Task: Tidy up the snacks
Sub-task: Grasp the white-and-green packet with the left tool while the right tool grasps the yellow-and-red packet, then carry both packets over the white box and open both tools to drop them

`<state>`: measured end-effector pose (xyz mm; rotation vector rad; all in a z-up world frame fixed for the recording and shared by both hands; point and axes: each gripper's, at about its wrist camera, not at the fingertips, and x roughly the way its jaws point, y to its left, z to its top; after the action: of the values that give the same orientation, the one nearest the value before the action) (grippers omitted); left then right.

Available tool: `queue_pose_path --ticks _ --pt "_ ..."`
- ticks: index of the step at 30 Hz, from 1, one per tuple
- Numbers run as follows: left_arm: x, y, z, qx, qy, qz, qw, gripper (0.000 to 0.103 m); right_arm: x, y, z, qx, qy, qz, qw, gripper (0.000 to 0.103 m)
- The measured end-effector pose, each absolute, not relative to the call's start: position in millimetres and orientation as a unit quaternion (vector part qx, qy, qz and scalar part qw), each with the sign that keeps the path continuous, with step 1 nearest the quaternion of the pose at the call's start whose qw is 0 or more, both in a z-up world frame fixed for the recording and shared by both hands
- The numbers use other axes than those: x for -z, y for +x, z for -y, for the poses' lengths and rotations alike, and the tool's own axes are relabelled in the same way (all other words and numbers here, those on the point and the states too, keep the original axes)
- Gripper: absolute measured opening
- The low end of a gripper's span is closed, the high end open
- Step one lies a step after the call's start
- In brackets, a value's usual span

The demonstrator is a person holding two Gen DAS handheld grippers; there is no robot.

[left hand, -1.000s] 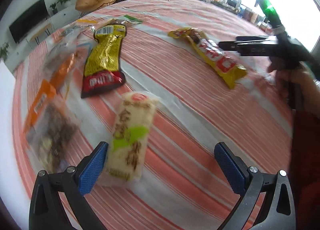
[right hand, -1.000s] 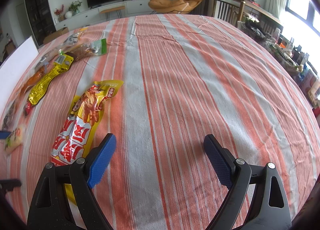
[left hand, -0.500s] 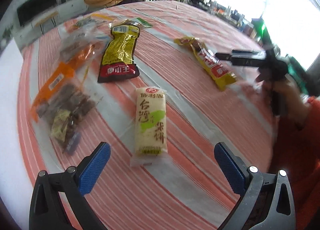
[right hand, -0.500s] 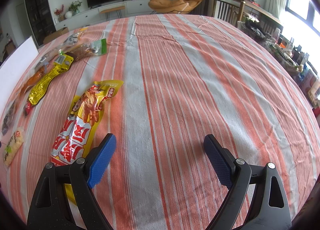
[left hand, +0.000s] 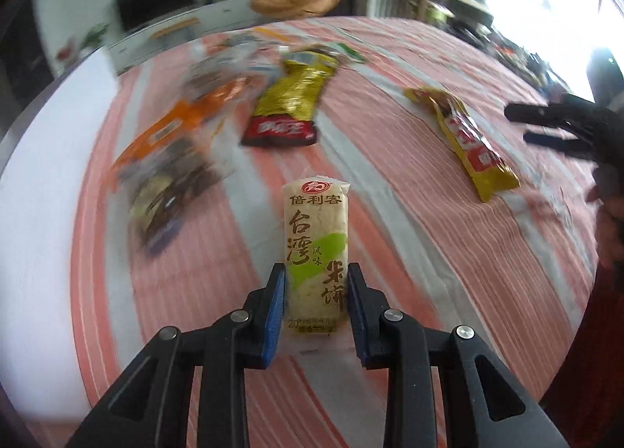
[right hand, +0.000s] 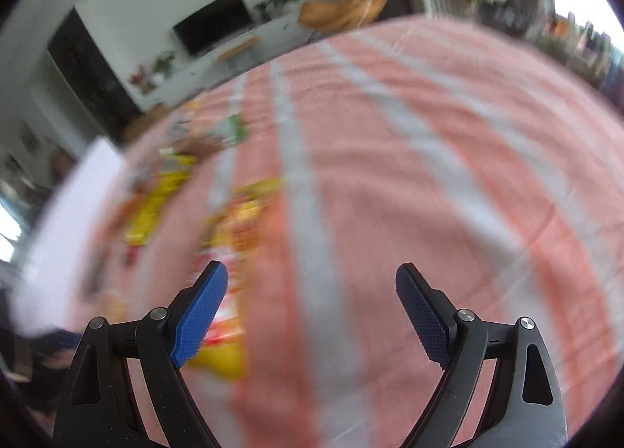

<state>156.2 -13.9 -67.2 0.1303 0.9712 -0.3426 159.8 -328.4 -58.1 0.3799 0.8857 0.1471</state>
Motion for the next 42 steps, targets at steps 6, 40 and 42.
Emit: queue_pose_path --ticks 6,40,42 --pt "46.0 136.3 -23.1 0.121 -0.034 -0.434 0.892 0.029 60.6 198.9 246.1 -0.063 0.051 -0.516 0.853 0.090" --pt "-54.3 145.6 -255.5 -0.073 -0.139 -0.347 0.925 0.030 -91.5 210.5 45.6 -0.297 0.145 -0.439 0.836 0.048" --pt "-52.4 151.4 -273.6 -0.102 -0.133 -0.352 0.921 0.030 -99.7 212.3 -6.9 -0.331 0.125 -0.435 0.828 0.048"
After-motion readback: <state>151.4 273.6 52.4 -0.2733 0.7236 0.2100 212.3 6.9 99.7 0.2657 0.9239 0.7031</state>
